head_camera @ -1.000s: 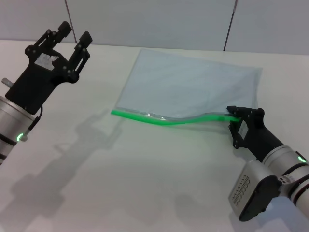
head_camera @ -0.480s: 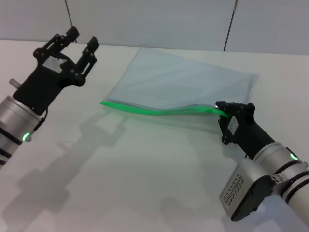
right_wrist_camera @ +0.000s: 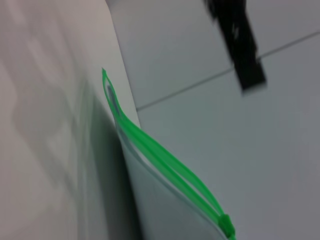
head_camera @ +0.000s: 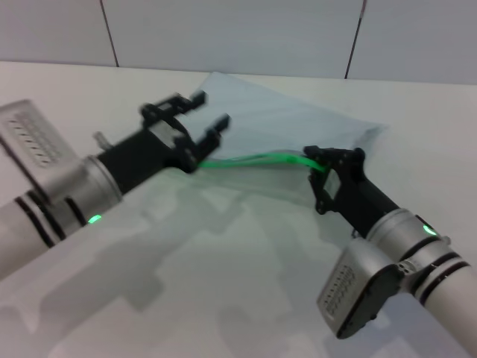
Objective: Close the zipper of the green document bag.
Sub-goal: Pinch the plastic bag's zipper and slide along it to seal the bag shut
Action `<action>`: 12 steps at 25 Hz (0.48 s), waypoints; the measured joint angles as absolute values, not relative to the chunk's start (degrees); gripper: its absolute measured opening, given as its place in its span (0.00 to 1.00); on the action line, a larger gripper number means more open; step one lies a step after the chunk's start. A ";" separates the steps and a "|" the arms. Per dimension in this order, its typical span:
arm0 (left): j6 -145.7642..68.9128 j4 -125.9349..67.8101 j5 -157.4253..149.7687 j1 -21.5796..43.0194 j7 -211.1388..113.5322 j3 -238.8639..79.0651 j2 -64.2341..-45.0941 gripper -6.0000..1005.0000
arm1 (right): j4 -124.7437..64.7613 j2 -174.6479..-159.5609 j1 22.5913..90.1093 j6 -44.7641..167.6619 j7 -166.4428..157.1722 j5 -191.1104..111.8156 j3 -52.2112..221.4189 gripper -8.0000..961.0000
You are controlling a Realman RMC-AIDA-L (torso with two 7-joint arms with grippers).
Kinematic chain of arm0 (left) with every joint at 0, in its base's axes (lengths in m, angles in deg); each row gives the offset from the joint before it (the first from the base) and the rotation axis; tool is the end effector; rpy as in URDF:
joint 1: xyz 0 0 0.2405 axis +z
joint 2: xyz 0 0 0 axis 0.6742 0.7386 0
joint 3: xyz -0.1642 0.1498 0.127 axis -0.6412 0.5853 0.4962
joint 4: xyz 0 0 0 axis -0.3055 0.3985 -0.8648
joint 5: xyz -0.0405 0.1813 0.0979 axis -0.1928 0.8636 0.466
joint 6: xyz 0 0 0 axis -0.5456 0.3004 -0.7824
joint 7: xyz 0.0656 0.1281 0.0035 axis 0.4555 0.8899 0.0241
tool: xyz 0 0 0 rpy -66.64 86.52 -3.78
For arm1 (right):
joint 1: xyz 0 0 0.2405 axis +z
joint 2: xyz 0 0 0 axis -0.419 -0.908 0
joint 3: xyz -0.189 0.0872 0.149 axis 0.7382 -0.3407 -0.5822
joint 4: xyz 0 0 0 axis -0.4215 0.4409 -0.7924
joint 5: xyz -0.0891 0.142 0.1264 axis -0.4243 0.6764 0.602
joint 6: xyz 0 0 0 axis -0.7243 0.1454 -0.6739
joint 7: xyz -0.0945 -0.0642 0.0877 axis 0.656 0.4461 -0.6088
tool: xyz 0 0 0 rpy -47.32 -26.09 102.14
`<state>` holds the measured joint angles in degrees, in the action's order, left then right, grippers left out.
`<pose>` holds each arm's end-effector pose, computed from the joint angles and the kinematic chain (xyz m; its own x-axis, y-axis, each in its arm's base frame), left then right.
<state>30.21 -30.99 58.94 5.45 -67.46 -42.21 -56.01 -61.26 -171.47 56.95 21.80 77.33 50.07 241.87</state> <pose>-0.2612 0.3506 -0.0392 0.7990 -0.1615 0.5792 0.3227 -0.6976 -0.6397 0.2279 0.3225 -0.1280 0.8285 0.4385 0.3482 0.5073 -0.3247 -0.7982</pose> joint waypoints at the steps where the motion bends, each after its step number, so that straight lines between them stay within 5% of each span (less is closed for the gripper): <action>1: 29.77 -31.03 60.38 5.04 -67.15 -42.20 -56.02 0.50 | -61.49 -171.47 57.28 22.04 77.22 49.73 241.88 0.06; 12: 27.19 -31.33 66.18 2.84 -60.83 -37.22 -56.45 0.50 | -62.56 -171.57 58.33 21.84 77.07 47.41 241.86 0.06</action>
<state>27.19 -31.33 66.18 2.84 -60.83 -37.22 -56.45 -62.56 -171.57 58.33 21.84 77.07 47.41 241.86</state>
